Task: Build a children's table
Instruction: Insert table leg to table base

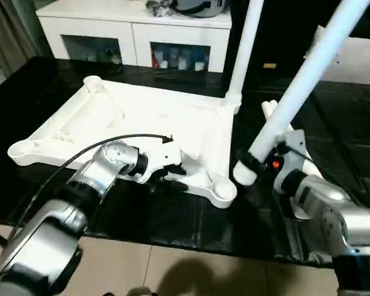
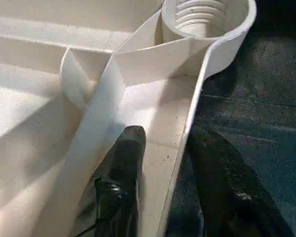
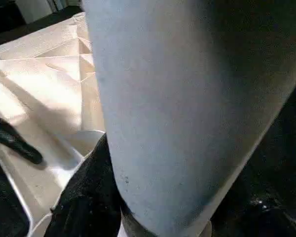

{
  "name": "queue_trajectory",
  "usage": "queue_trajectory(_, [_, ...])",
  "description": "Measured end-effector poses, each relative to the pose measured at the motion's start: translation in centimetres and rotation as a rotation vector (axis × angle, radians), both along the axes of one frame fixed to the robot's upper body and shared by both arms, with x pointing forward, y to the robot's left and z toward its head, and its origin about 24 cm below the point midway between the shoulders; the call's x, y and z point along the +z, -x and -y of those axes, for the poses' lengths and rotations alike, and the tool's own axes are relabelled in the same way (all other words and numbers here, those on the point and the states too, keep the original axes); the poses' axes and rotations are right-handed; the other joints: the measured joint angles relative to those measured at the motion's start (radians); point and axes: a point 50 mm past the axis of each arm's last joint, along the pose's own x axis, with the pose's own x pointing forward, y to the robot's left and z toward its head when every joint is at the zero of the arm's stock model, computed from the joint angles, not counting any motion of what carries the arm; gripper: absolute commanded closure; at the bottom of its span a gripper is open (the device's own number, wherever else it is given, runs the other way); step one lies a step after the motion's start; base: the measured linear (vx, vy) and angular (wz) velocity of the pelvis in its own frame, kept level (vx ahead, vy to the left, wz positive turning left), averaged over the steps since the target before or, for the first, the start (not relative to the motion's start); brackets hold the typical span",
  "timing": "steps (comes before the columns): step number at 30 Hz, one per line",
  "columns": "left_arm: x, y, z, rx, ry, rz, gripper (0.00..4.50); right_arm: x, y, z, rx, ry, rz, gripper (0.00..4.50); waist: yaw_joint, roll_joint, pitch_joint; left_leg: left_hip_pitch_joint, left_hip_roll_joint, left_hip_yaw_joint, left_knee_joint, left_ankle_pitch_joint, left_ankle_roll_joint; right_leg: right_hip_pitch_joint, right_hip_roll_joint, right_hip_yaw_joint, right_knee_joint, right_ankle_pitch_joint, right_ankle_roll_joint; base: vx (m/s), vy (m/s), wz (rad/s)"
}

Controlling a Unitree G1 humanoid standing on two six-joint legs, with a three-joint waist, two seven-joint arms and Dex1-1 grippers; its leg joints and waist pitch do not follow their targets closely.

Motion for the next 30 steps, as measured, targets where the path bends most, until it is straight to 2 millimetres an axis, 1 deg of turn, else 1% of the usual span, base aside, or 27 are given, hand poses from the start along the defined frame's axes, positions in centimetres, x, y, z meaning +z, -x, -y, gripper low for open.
queue_trajectory(2, [-0.2, 0.0, 0.0, 0.012, 0.017, -0.022, 3.26, 0.2, 0.0, -0.1, 0.003, -0.007, 0.007, 2.59, 0.000, 0.000, 0.000, 0.000, 0.000, 0.000, 0.000, 0.000, 0.000, 0.000, 0.000, 0.000, 0.000, 0.000, 0.000, 0.000, 0.000, 0.00])
queue_trajectory(4, [-0.5, -0.2, 0.1, 0.026, 0.024, -0.044, 3.55, 0.5, 0.1, -0.2, 0.021, -0.019, 0.020, 2.59, 0.000, 0.000, 0.000, 0.000, 0.000, 0.000, 0.000, 0.001, 0.001, 0.000, 0.000, 0.000, 0.000, 0.000, 0.000, 0.000, 0.000, 0.00])
queue_trajectory(7, [-0.4, -0.4, 0.1, 0.010, 0.011, -0.052, 3.72, 0.7, 0.1, -0.3, 0.038, -0.027, 0.026, 2.59, 0.000, 0.000, 0.000, 0.001, 0.000, 0.000, 0.000, 0.001, 0.001, 0.002, 0.000, 0.000, 0.000, 0.000, 0.001, 0.000, 0.000, 0.00])
queue_trajectory(8, [-0.4, -0.5, 0.0, 0.010, 0.004, -0.051, 3.84, 0.7, 0.2, -0.4, 0.041, -0.028, 0.026, 2.59, -0.001, 0.000, 0.000, 0.002, 0.000, 0.000, 0.000, 0.001, 0.001, 0.002, 0.000, 0.000, 0.000, -0.001, 0.003, 0.000, 0.000, 0.00])
queue_trajectory(15, [-0.2, -0.9, 0.3, 0.037, -0.033, -0.083, 4.28, 0.7, 0.2, -0.4, 0.051, -0.030, 0.026, 2.59, -0.018, 0.000, 0.000, 0.000, 0.000, 0.001, -0.001, 0.000, 0.001, 0.002, 0.000, 0.000, -0.001, 0.001, 0.000, 0.000, 0.000, 0.00])
queue_trajectory(16, [-0.2, -1.1, 0.5, 0.057, -0.038, -0.091, 4.28, 0.7, 0.2, -0.4, 0.053, -0.030, 0.025, 2.59, -0.020, 0.000, 0.000, 0.000, 0.000, 0.001, -0.001, 0.000, 0.001, 0.002, 0.000, 0.000, -0.001, 0.001, 0.000, 0.000, 0.000, 0.00])
queue_trajectory(17, [-0.1, -1.3, 0.7, 0.095, -0.042, -0.101, 4.39, 0.7, 0.2, -0.4, 0.056, -0.030, 0.023, 2.59, -0.023, 0.000, 0.000, 0.000, 0.000, 0.002, 0.000, 0.000, 0.001, 0.003, 0.000, 0.000, -0.001, 0.001, 0.000, 0.000, 0.000, 0.00])
queue_trajectory(20, [-0.2, -1.6, 1.2, 0.174, -0.025, -0.129, 4.44, 0.6, 0.2, -0.4, 0.058, -0.029, 0.017, 2.59, -0.033, 0.000, 0.000, 0.000, 0.000, 0.002, 0.000, 0.000, 0.001, 0.003, 0.000, 0.001, -0.001, 0.000, 0.001, 0.000, 0.000, 0.00])
queue_trajectory(22, [-0.2, -1.6, 1.6, 0.205, -0.009, -0.154, 4.50, 0.7, 0.2, -0.4, 0.060, -0.029, 0.015, 2.59, -0.033, 0.000, 0.000, 0.000, 0.000, 0.002, 0.000, 0.001, 0.001, 0.003, 0.000, 0.001, -0.001, 0.000, 0.001, 0.000, 0.000, 0.00])
queue_trajectory(26, [-0.2, -1.4, 2.6, 0.218, 0.006, -0.170, 4.50, 1.2, -0.1, -0.7, 0.091, -0.038, 0.025, 2.59, -0.026, 0.000, 0.000, 0.000, 0.001, 0.002, 0.000, 0.001, 0.002, 0.003, 0.000, 0.000, -0.001, 0.001, 0.000, 0.000, 0.000, 0.00])
queue_trajectory(28, [-0.4, -1.2, 2.7, 0.206, 0.013, -0.159, 4.50, 1.4, -0.2, -1.0, 0.110, -0.037, 0.029, 2.59, -0.022, 0.000, 0.000, 0.000, 0.001, 0.002, 0.000, 0.001, 0.002, 0.003, 0.000, 0.000, -0.001, 0.001, 0.000, 0.000, 0.000, 0.00])
queue_trajectory(30, [-0.6, -0.9, 2.7, 0.172, 0.022, -0.092, 4.50, 1.5, -0.2, -1.4, 0.138, -0.037, 0.037, 2.59, -0.019, 0.002, -0.001, 0.000, 0.001, 0.002, 0.000, 0.001, 0.002, 0.004, 0.000, 0.000, -0.002, 0.000, 0.001, 0.000, 0.000, 0.00])
